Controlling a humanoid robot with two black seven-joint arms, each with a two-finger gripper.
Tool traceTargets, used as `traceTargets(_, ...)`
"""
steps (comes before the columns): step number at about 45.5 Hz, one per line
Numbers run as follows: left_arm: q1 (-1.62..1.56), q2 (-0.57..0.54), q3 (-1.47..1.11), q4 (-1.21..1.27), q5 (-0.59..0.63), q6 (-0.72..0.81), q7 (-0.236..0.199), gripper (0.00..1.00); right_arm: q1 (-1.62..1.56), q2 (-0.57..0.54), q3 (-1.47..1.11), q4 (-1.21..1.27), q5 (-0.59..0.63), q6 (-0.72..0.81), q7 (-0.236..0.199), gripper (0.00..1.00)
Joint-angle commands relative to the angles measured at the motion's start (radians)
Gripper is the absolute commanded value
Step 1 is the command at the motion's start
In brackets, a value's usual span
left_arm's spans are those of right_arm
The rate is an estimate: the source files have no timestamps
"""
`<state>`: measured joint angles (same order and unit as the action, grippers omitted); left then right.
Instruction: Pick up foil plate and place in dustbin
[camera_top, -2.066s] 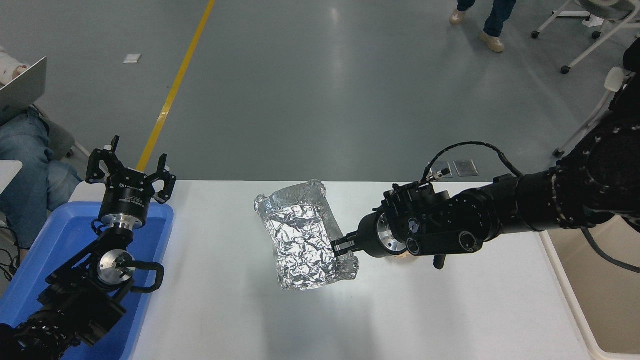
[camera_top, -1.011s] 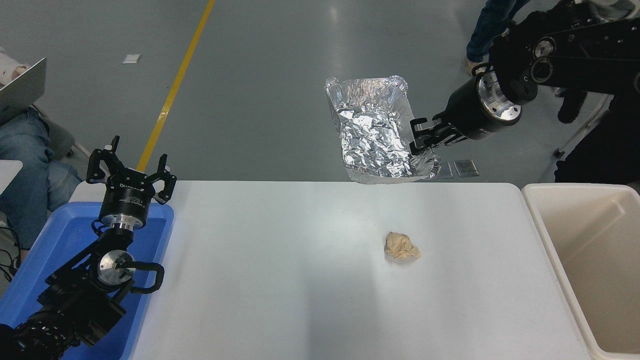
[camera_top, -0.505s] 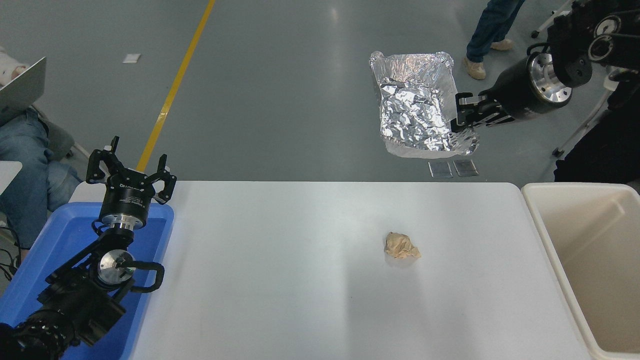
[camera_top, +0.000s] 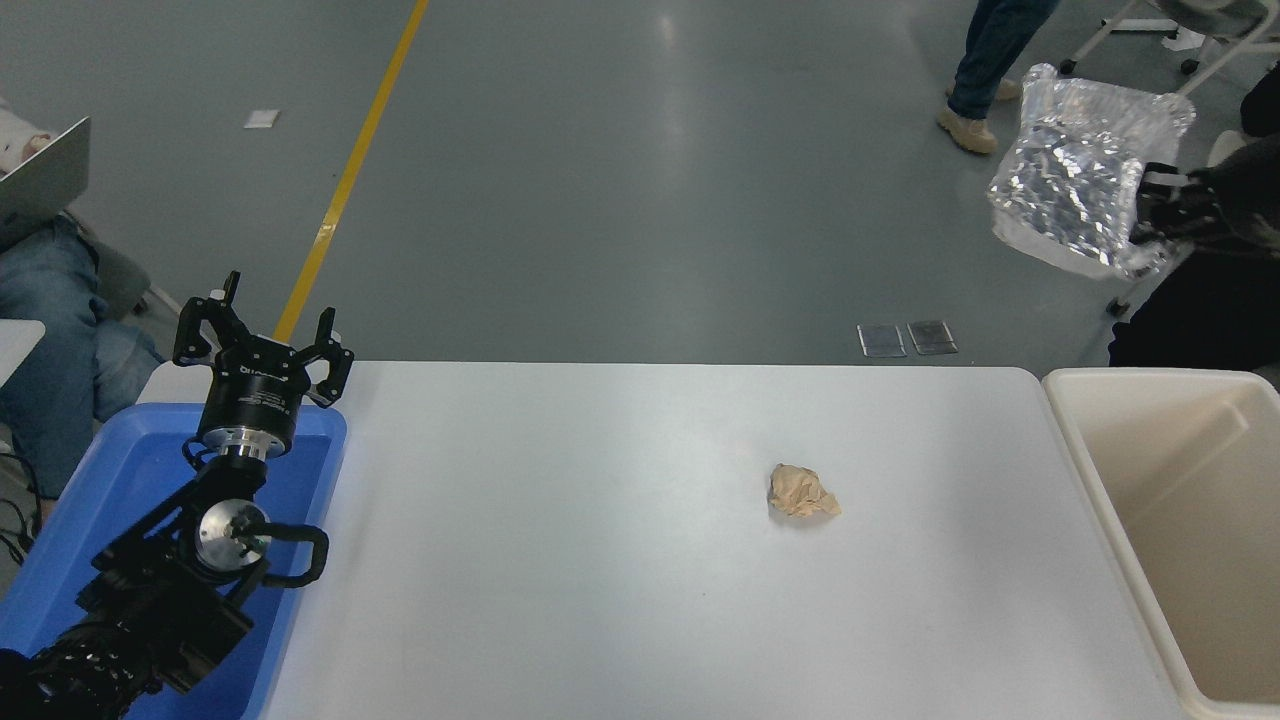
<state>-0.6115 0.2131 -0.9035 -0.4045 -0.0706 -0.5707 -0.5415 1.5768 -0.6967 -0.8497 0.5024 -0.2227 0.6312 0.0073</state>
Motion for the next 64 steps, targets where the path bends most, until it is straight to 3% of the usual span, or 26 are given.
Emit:
traceTargets(1, 0.001, 0.000, 0.000, 0.000, 0.000, 0.000, 0.000, 0.99, -0.210, -0.024, -0.008, -0.215, 0.146, -0.002, -0.015, 0.00)
traceTargets(14, -0.001, 0.000, 0.000, 0.000, 0.000, 0.000, 0.000, 0.99, -0.458, -0.021, 0.009, -0.337, 0.253, -0.060, -0.102, 0.00)
traceTargets(24, 0.001, -0.001, 0.000, 0.000, 0.000, 0.000, 0.000, 0.99, -0.655, -0.007, 0.053, -0.337, 0.355, -0.157, -0.107, 0.00)
traceTargets(55, 0.001, 0.000, 0.000, 0.000, 0.000, 0.000, 0.000, 0.99, -0.914, 0.094, 0.264, -0.337, 0.361, -0.292, -0.107, 0.00)
traceTargets(60, 0.001, 0.000, 0.000, 0.001, 0.000, 0.000, 0.000, 0.99, -0.913, 0.094, 0.259, -0.337, 0.359, -0.320, -0.105, 0.46)
traceTargets(63, -0.001, 0.000, 0.000, 0.000, 0.000, 0.000, 0.000, 0.99, -0.905, 0.098, 0.253, -0.337, 0.356, -0.360, -0.104, 0.94)
traceTargets(64, -0.001, 0.000, 0.000, 0.000, 0.000, 0.000, 0.000, 0.99, -0.902, 0.102, 0.253, -0.337, 0.358, -0.375, -0.105, 1.00)
